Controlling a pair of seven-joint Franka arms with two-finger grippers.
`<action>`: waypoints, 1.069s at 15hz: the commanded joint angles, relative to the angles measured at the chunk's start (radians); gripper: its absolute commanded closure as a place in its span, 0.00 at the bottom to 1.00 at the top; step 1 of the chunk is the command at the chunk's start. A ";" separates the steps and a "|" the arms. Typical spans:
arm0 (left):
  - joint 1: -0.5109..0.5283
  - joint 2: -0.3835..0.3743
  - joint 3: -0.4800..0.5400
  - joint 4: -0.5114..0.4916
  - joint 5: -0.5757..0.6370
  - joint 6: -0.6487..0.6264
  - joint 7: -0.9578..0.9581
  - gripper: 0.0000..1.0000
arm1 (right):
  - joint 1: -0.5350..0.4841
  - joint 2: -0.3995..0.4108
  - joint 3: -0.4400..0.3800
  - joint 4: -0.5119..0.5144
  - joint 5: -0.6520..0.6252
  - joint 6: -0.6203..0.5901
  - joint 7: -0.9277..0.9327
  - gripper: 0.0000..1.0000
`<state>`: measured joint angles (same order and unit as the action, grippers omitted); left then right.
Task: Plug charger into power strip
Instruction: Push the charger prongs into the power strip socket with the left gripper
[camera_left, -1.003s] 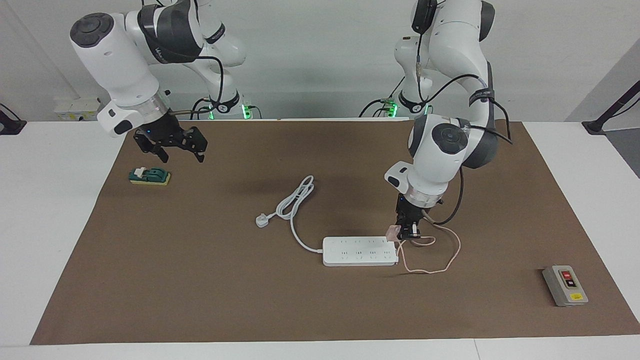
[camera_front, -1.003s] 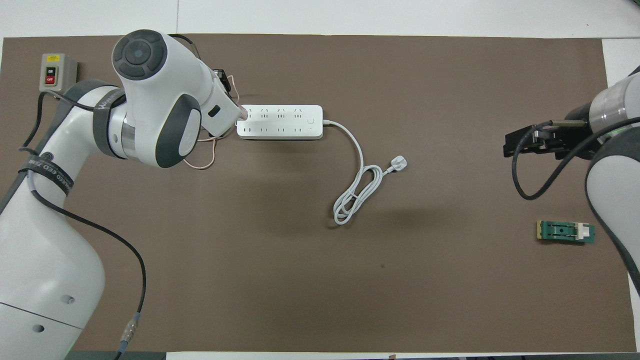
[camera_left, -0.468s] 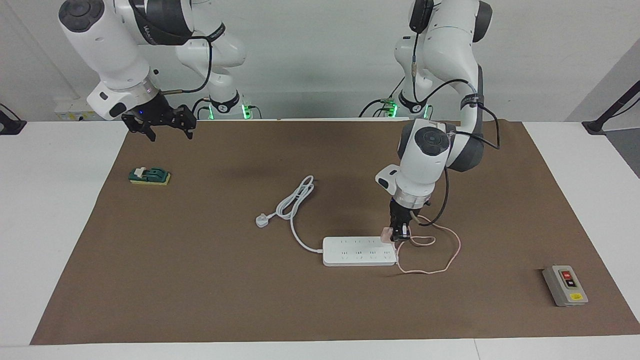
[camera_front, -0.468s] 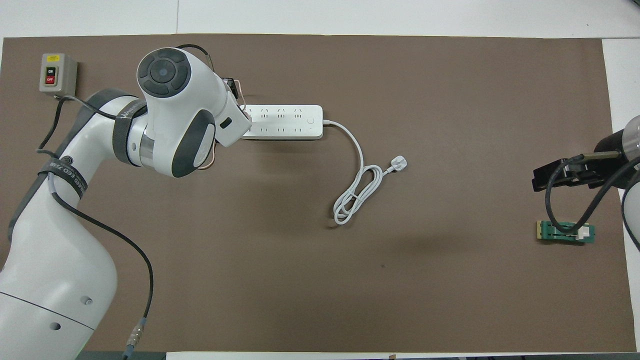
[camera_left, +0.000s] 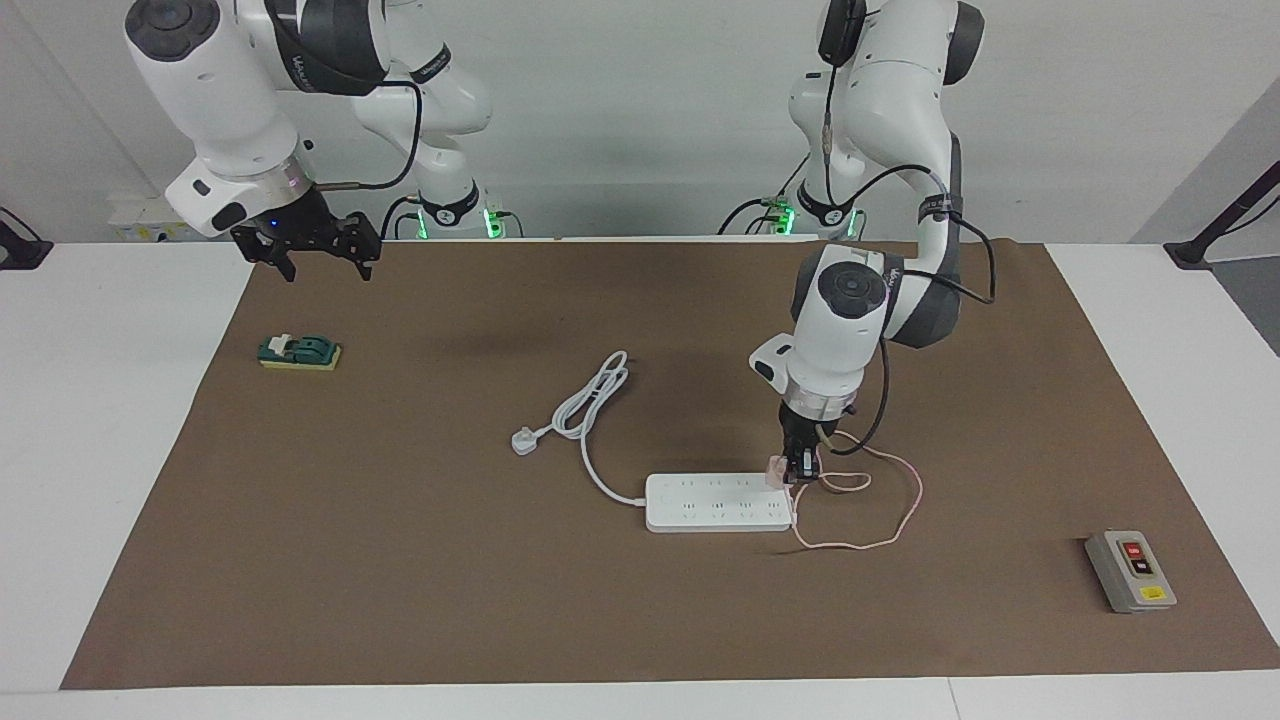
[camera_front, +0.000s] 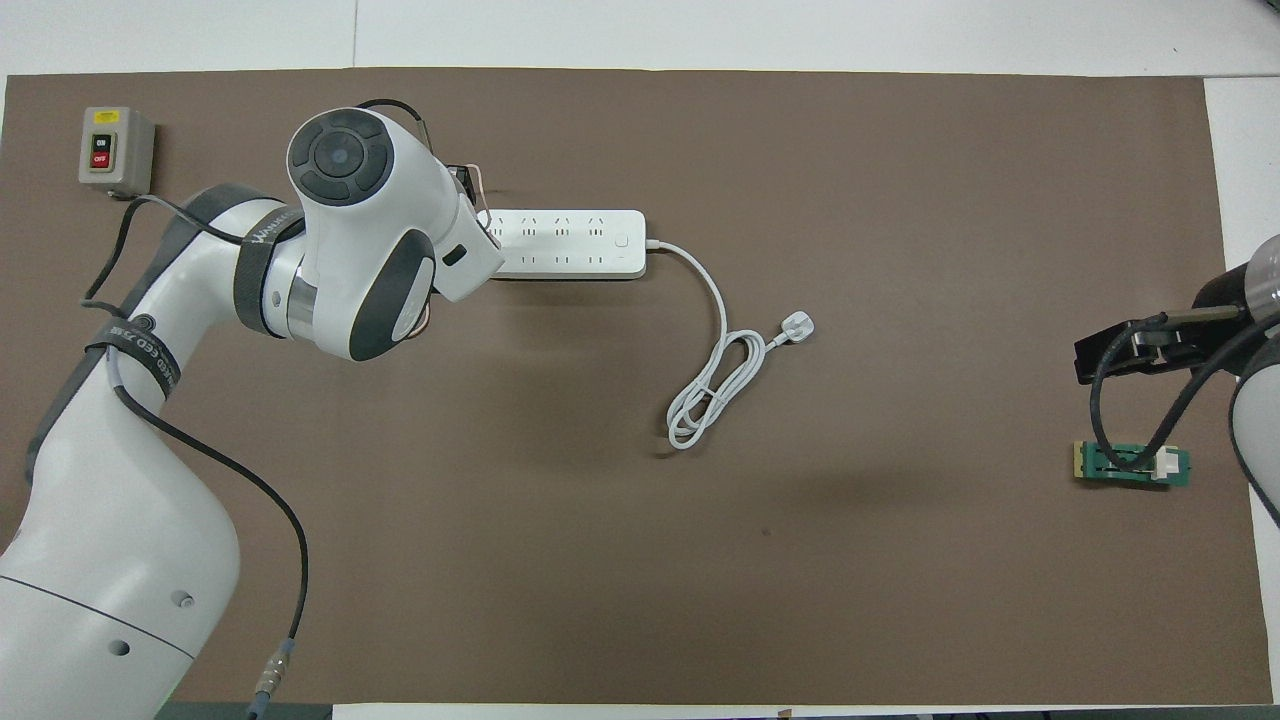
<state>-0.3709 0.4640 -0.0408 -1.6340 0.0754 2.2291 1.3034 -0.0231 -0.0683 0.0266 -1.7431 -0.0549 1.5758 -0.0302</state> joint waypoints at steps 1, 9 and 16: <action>-0.016 -0.011 0.016 -0.038 0.021 0.052 -0.016 0.90 | -0.027 -0.024 0.027 -0.012 -0.008 0.017 -0.014 0.00; -0.036 -0.013 0.016 -0.059 0.024 0.058 -0.018 0.92 | -0.043 -0.039 0.035 -0.013 0.017 0.009 0.006 0.00; -0.033 -0.011 0.019 -0.050 0.047 0.057 -0.018 0.92 | -0.029 -0.045 0.035 -0.012 0.018 0.012 0.006 0.00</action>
<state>-0.3899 0.4621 -0.0384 -1.6511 0.0947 2.2631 1.3005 -0.0382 -0.0950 0.0479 -1.7416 -0.0518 1.5813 -0.0290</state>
